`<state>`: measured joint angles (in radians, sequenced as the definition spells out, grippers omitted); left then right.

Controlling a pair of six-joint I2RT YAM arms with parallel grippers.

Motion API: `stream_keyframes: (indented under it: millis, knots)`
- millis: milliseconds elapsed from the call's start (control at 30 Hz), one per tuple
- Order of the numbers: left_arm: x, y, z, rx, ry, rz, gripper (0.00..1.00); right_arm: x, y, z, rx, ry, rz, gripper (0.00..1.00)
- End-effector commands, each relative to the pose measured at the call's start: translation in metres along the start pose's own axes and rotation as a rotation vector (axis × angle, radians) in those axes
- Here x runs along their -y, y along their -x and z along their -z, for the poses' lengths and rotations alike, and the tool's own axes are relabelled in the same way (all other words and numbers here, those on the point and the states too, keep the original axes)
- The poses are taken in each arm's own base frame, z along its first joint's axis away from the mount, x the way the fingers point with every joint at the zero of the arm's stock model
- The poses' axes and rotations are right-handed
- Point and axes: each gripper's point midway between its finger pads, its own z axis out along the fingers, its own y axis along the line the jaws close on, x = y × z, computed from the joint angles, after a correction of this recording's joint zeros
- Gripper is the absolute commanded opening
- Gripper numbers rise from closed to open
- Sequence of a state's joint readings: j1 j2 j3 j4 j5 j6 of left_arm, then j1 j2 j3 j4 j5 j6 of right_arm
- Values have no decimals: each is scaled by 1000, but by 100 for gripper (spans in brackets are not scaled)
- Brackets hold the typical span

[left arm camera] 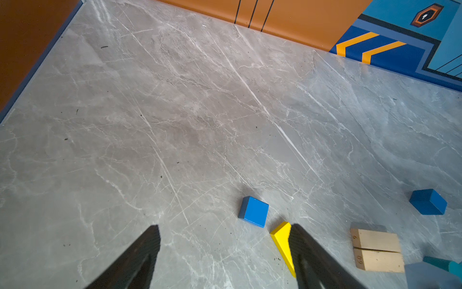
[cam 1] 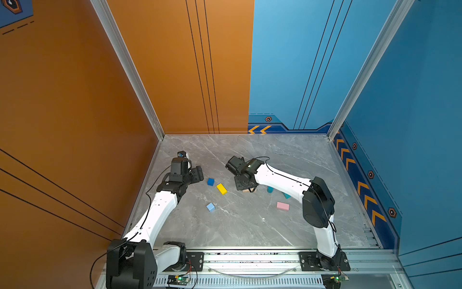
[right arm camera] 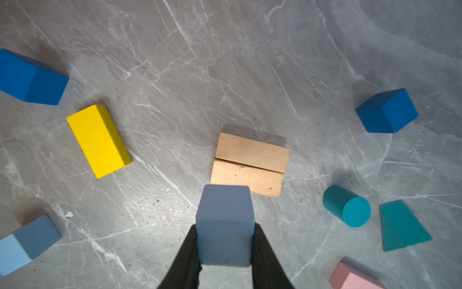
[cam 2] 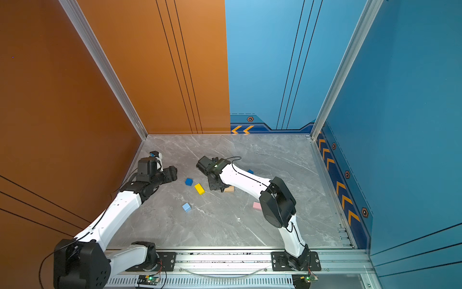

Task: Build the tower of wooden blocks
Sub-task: 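Lift the light blue cube and carry it over the wood stack, then lower the light blue cube onto the wood stack with the right gripper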

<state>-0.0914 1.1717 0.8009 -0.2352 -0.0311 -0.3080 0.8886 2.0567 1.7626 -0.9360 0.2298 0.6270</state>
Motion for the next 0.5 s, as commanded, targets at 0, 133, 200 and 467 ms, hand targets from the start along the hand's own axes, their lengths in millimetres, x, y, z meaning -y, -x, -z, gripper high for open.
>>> stream_keyframes:
  millis: [0, 133, 200, 467]
  knots:
    - [1, -3, -3, -11, -18, 6, 83, 8, -4, -14, -33, -58, -18, 1]
    - [1, -3, -3, -10, -18, 7, 83, 10, -5, -21, -47, -65, -30, 0]
    - [1, -3, -3, -11, -17, 7, 83, 11, -5, -25, -50, -68, -37, 0]
    - [0, -4, -3, -15, -15, 10, 83, 11, -4, -31, -51, -40, -78, 0]
